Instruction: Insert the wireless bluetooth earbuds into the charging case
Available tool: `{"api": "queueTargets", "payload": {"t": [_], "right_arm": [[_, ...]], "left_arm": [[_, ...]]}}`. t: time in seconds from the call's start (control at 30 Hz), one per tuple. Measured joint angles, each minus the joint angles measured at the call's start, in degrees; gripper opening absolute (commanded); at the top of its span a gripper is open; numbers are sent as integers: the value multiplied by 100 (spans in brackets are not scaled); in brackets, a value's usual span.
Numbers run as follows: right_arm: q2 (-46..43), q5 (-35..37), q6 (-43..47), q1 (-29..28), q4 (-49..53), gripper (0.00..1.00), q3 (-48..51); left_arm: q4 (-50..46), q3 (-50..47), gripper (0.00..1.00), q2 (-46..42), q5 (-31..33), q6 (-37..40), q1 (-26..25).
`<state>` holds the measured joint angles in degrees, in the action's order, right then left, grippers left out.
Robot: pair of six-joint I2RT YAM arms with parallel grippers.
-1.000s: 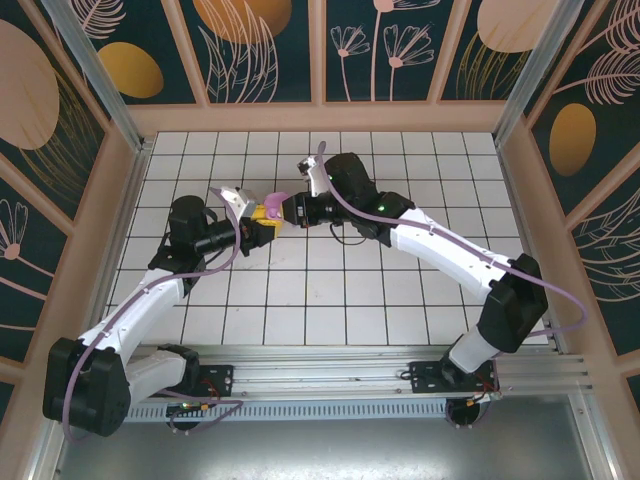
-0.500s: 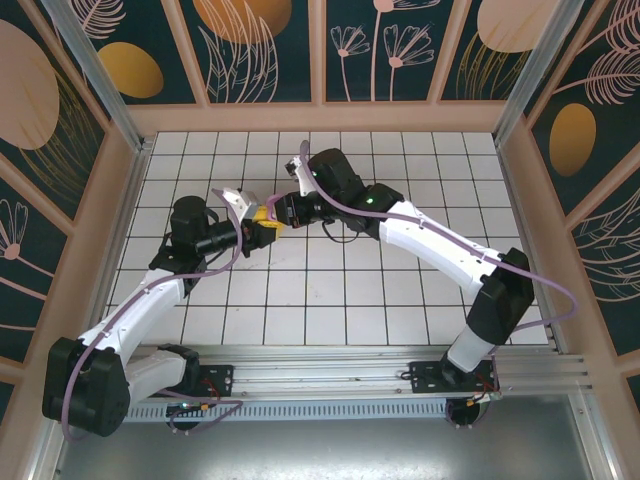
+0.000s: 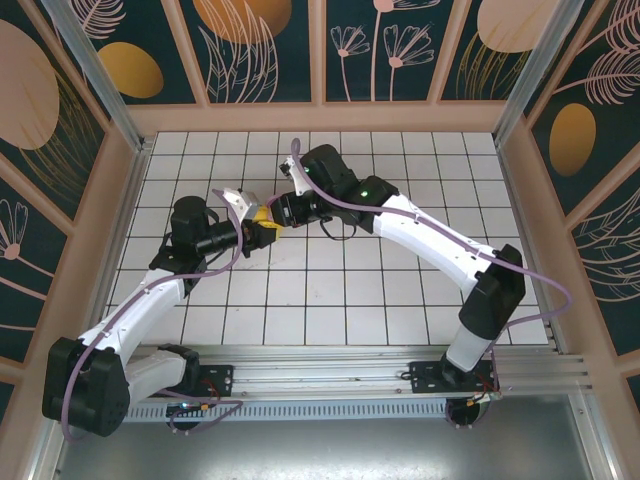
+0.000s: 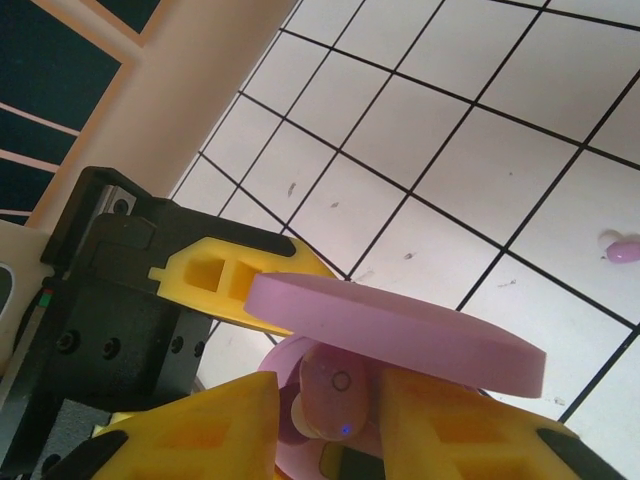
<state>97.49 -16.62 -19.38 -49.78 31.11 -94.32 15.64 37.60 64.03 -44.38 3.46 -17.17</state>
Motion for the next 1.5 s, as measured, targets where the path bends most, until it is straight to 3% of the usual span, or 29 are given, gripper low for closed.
{"api": "queueTargets", "payload": {"t": [0.63, 1.5], "right_arm": [[223, -345, -260, -11, 304, 35, -424], [166, 46, -1126, -20, 398, 37, -433]], "left_arm": [[-2, 0, 0, 0, 33, 107, -7], [-26, -72, 0, -105, 92, 107, -42]]}}
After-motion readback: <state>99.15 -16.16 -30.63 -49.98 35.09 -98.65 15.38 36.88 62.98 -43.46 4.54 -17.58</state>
